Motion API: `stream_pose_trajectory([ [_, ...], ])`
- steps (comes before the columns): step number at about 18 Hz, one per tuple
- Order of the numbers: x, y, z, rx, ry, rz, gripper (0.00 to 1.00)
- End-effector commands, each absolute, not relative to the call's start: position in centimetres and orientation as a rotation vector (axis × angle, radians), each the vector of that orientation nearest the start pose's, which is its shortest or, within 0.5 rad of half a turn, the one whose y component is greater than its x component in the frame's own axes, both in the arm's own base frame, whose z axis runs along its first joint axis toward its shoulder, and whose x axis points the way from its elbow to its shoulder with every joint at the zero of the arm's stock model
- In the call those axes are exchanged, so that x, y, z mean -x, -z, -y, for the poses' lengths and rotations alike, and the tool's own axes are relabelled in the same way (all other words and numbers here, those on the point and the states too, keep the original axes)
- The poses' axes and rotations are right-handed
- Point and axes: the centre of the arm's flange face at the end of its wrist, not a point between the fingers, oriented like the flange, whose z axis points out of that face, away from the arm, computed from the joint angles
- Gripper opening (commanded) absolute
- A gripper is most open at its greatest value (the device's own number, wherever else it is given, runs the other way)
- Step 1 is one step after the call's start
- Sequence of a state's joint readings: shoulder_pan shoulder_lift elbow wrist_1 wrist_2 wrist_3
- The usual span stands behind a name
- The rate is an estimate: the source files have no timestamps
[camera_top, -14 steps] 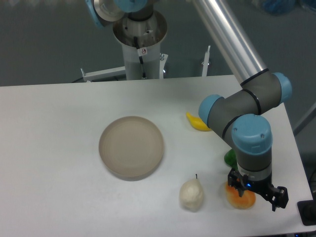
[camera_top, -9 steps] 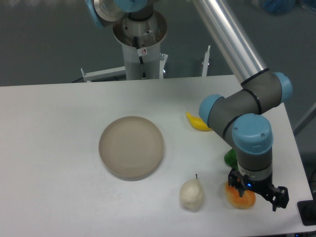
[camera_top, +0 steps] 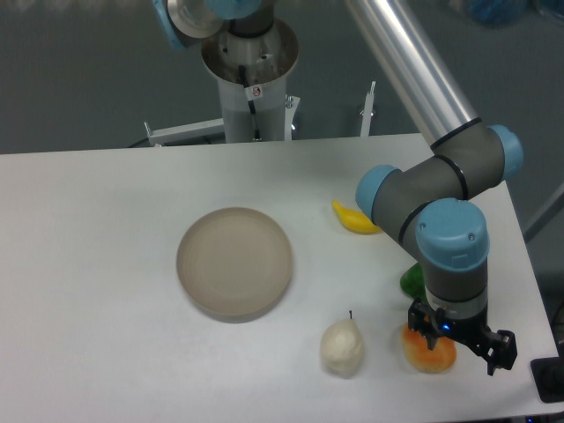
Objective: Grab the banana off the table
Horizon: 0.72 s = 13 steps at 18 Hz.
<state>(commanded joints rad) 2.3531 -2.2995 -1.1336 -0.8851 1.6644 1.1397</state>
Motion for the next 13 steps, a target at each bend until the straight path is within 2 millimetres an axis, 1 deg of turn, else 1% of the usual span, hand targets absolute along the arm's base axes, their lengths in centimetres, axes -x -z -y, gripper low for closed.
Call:
stream_pose_trajectory([
  [2, 46.6, -31.8, -64.4, 2.907, -0.536, -0.498, 1.00],
  [4, 46.9, -32.1, -62.9, 2.929, -0.509, -0.492, 1.00],
  [5, 47.0, -32.3, -61.9, 2.943, -0.494, -0.505, 1.00],
  [8, 46.9, -32.7, -57.5, 2.996, -0.417, -0.605, 1.00],
  [9, 47.2, -33.1, -55.9, 3.015, -0.385, -0.625, 1.00],
  [12, 47.7, -34.2, -52.7, 3.066, -0.247, -0.668, 1.00],
  [13, 47.8, -34.3, -52.0, 3.081, -0.206, -0.678, 1.00],
])
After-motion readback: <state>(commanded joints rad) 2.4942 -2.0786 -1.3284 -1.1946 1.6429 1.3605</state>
